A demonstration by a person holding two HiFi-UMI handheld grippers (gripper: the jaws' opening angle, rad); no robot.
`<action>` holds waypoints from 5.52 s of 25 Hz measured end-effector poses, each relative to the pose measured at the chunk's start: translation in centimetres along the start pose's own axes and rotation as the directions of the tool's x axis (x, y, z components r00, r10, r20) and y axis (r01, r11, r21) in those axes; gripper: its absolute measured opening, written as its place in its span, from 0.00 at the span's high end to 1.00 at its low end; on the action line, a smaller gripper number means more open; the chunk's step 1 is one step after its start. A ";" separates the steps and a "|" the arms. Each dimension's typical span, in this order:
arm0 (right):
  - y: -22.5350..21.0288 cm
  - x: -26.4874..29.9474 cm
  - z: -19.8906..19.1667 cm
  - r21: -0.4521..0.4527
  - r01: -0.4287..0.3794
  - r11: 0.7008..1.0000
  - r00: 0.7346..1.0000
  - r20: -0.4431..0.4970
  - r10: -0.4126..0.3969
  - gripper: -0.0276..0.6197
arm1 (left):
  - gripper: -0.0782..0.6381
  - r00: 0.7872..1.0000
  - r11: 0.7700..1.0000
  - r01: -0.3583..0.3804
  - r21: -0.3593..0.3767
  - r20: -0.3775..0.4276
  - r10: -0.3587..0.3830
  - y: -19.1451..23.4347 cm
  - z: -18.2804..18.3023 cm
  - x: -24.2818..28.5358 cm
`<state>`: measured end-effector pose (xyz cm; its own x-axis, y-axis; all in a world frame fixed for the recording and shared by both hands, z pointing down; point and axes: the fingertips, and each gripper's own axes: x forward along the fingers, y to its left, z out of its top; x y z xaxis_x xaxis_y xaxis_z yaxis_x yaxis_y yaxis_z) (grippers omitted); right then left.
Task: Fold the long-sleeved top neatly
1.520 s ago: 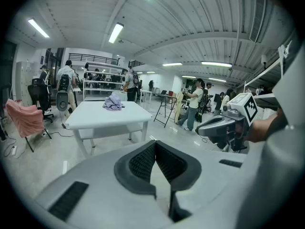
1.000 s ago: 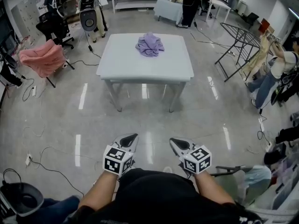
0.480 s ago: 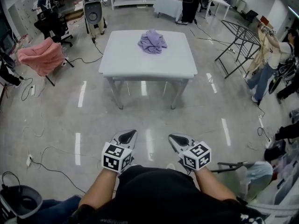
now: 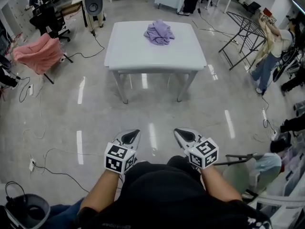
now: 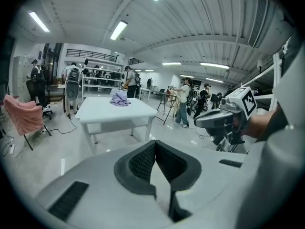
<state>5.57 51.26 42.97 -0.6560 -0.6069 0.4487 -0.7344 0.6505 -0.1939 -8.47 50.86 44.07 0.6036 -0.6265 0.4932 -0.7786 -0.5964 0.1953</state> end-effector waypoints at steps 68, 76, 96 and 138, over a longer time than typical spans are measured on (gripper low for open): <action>-34.2 16.2 13.2 -0.012 -0.034 0.999 0.999 -0.007 0.034 0.95 | 0.88 0.996 0.996 -0.085 0.007 0.029 0.085 14.0 21.4 30.4; -36.4 23.4 19.2 -0.033 -0.030 0.999 1.000 0.003 0.030 0.95 | 0.89 0.996 0.996 -0.086 -0.007 0.029 0.086 21.9 25.1 32.7; -43.6 37.7 25.3 0.051 0.117 0.992 0.993 -0.034 -0.116 0.95 | 0.89 0.999 0.999 0.022 0.038 -0.027 -0.021 36.9 31.1 40.7; -46.0 48.9 25.3 0.011 -0.138 0.990 0.981 -0.136 0.138 0.94 | 0.76 0.997 0.898 0.024 -0.439 -0.055 -0.054 39.9 33.9 58.1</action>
<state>2.84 -19.89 51.74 -0.7213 -0.4434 0.5320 -0.6387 0.7230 -0.2633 1.35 -26.35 51.79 0.6343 -0.5652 0.5275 -0.7600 -0.3307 0.5595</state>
